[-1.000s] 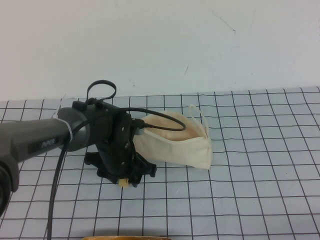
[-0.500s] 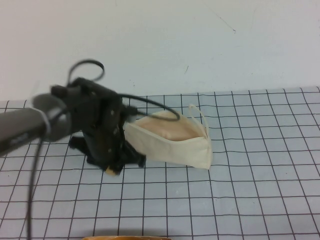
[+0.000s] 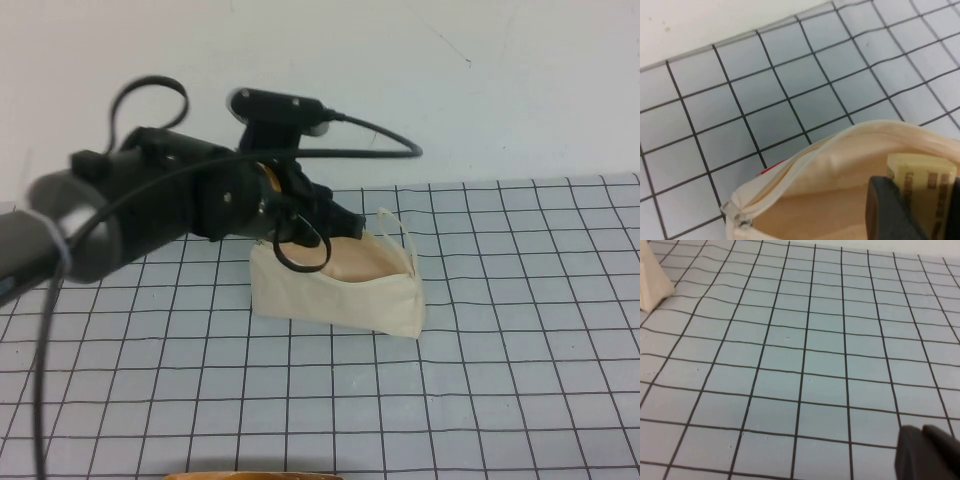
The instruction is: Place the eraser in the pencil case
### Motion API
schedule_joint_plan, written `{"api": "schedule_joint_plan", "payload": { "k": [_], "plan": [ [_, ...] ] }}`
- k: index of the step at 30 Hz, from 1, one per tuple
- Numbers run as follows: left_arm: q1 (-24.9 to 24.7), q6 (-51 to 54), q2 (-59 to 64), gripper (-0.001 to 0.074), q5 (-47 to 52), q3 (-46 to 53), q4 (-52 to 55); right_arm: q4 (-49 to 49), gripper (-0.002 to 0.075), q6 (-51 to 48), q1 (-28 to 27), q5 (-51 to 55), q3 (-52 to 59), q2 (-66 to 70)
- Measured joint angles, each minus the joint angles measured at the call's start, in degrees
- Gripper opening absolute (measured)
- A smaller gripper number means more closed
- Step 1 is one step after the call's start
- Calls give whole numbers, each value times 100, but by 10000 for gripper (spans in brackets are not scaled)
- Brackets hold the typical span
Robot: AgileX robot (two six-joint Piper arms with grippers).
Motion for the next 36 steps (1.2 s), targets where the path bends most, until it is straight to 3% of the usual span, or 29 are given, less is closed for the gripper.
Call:
{"api": "schedule_joint_plan", "payload": {
  "k": [3,8,11,14,17,20,31,36],
  "plan": [
    [0,0,326,211,-48,-142,0,0,-1,0,0,0,0,0],
    [0,5,531,440,-75,-246,0,0,-1,0,0,0,0,0],
    [-8,5,459,494,12,-258,0,0,-1,0,0,0,0,0],
    [-8,5,202,417,314,-281,161,0,-1,0,0,0,0,0],
    [-8,14,-273,188,661,-281,450,0,-1,0,0,0,0,0],
    [-8,34,-895,61,747,-20,653,0,-1,0,0,0,0,0],
    [-8,-72,-3629,1,746,2232,704,0,-1,0,0,0,0,0],
    [-8,-106,-4563,0,1565,2764,680,0,-1,0,0,0,0,0]
  ]
}}
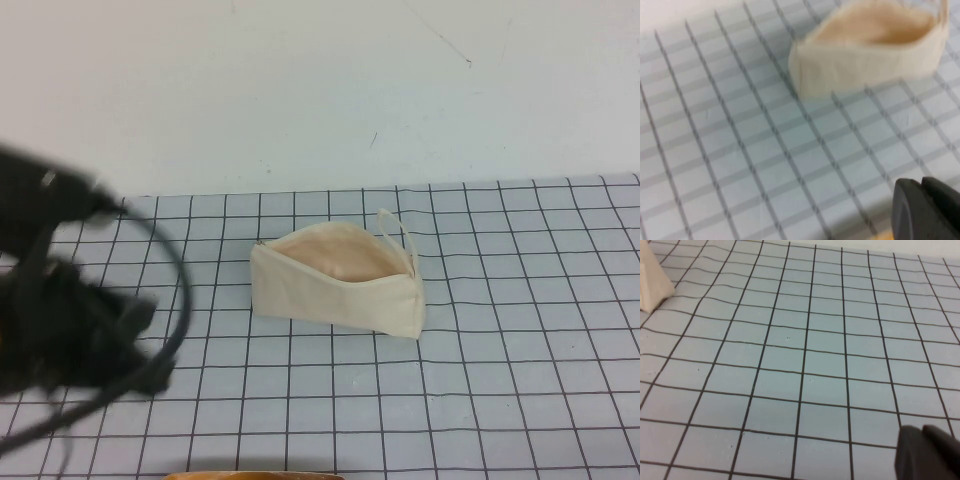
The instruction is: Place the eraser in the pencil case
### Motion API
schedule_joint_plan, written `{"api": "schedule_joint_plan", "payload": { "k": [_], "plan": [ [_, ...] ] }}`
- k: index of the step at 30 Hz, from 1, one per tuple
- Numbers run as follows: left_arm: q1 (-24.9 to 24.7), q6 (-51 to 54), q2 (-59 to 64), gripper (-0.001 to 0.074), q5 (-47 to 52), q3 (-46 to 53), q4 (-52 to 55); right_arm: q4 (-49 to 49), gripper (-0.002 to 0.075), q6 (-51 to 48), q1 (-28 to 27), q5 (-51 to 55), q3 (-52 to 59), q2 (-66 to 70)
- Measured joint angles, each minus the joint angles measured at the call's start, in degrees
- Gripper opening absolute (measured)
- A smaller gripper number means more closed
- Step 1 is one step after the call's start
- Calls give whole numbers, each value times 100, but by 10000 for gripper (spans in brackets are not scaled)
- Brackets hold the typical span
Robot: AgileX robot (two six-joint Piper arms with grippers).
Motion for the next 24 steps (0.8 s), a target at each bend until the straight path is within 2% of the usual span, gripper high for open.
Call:
{"api": "schedule_joint_plan", "payload": {
  "k": [4,12,15,19,21,24],
  "plan": [
    [0,-37,-397,0,928,121,68,0,-1,0,0,0,0,0],
    [0,-352,-1297,-1,1710,193,257,0,-1,0,0,0,0,0],
    [0,-352,-1793,-1,1393,537,498,0,-1,0,0,0,0,0],
    [111,-495,-2652,-1,216,1493,832,0,-1,0,3,0,0,0],
    [358,-497,-3068,-1,-439,1976,795,0,-1,0,3,0,0,0],
    [989,-518,-3698,-1,-1230,2705,550,0,-1,0,3,0,0,0]
  ]
}}
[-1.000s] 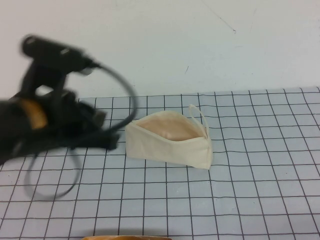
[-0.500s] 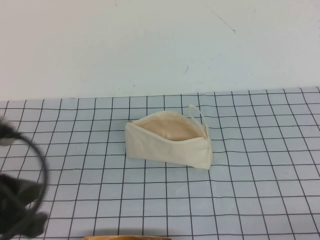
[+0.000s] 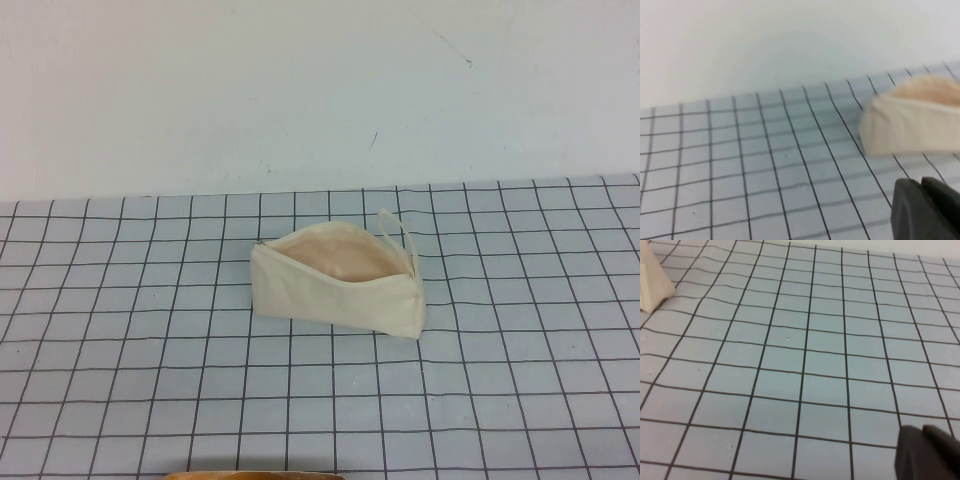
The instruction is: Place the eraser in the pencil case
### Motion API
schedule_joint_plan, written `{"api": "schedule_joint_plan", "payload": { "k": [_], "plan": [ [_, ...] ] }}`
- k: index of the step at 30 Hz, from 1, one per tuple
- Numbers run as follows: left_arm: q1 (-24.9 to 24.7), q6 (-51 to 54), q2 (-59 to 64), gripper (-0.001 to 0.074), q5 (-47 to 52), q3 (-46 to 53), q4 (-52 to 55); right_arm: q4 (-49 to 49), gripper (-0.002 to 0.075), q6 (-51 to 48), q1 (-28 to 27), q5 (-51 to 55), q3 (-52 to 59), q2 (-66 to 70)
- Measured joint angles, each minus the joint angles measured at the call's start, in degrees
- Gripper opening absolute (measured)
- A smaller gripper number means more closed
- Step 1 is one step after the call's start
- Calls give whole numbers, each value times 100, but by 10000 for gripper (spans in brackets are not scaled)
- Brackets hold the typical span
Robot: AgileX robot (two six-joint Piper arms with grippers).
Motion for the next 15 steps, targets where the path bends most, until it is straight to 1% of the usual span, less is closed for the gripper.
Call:
{"api": "schedule_joint_plan", "payload": {
  "k": [4,8,12,15],
  "plan": [
    [833,0,-830,-1,-1036,986,-378,0,-1,0,0,0,0,0],
    [1459,0,-1466,-1,-1749,1901,-686,0,-1,0,0,0,0,0],
    [1818,-11,-1934,-1,-1951,2541,-1001,0,-1,0,0,0,0,0],
    [1883,32,-1991,-1,-1646,2607,-1039,0,-1,0,0,0,0,0]
  ]
}}
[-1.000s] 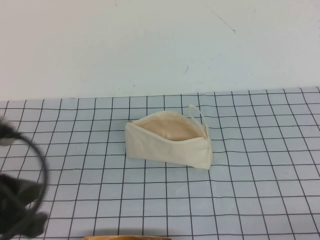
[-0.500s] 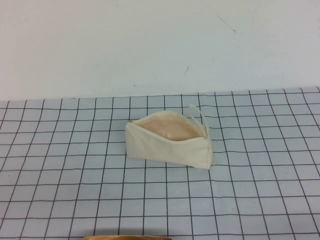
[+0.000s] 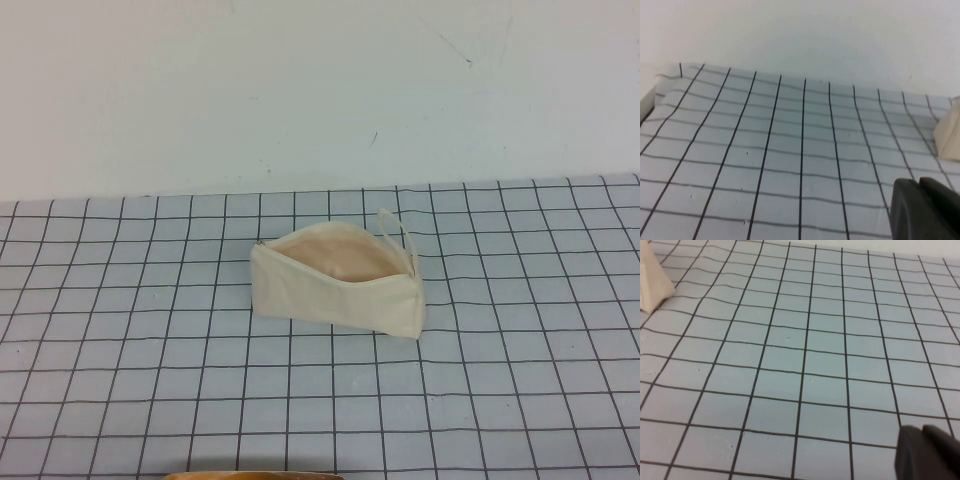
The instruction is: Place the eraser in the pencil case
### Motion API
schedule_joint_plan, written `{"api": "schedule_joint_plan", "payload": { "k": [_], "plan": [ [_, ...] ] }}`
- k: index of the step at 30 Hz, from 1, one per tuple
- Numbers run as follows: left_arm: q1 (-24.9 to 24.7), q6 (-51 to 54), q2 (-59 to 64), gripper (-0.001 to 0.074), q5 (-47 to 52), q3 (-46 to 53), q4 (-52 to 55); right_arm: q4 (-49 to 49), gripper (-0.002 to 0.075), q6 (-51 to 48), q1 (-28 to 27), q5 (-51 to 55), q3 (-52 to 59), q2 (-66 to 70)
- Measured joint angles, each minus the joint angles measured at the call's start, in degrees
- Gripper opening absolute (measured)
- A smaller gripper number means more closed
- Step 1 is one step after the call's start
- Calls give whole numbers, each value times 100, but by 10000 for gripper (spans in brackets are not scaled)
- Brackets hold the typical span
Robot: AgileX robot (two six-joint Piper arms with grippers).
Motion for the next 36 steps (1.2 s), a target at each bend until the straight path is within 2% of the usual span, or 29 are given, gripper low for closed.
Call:
{"api": "schedule_joint_plan", "payload": {
  "k": [8,14,36],
  "plan": [
    [12,713,0,-1,921,9,-285,0,-1,0,0,0,0,0],
    [12,752,0,-1,1006,-11,-567,0,-1,0,0,0,0,0],
    [12,741,0,-1,1060,-22,-591,0,-1,0,0,0,0,0]
  ]
}}
